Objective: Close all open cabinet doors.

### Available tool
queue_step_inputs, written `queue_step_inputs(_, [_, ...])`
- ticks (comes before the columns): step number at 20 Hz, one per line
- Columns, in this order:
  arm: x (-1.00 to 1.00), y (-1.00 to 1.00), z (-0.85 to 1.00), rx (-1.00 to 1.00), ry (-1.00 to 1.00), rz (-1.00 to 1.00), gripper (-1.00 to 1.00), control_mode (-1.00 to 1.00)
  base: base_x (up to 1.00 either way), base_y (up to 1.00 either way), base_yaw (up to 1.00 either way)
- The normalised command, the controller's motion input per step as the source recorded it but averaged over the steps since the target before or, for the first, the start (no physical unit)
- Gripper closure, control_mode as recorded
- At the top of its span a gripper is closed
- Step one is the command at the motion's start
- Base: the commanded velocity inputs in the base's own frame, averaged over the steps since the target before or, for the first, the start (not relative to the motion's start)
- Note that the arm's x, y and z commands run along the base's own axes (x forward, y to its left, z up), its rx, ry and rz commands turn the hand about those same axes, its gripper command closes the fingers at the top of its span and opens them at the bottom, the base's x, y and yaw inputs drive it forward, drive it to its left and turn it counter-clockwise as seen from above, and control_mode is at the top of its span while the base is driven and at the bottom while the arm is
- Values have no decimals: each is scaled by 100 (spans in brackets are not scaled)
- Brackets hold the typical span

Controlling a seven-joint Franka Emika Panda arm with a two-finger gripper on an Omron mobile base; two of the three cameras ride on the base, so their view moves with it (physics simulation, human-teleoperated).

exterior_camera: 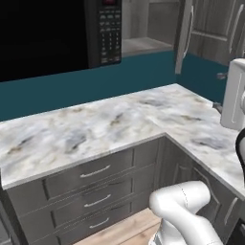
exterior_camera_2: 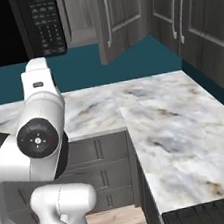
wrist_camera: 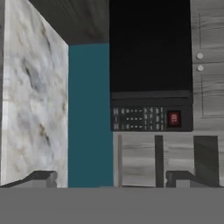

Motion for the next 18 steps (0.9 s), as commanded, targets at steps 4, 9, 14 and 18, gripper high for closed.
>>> queue_step_inputs(4, [0,0,0,0,0,0,-100,100,26,-1,2])
queue_step_inputs(9, [0,0,0,0,0,0,-100,100,38,3,1])
queue_step_inputs(14, [0,0,0,0,0,0,-100,100,75,15,2])
queue_step_inputs(18, [0,0,0,0,0,0,-100,100,100,28,1])
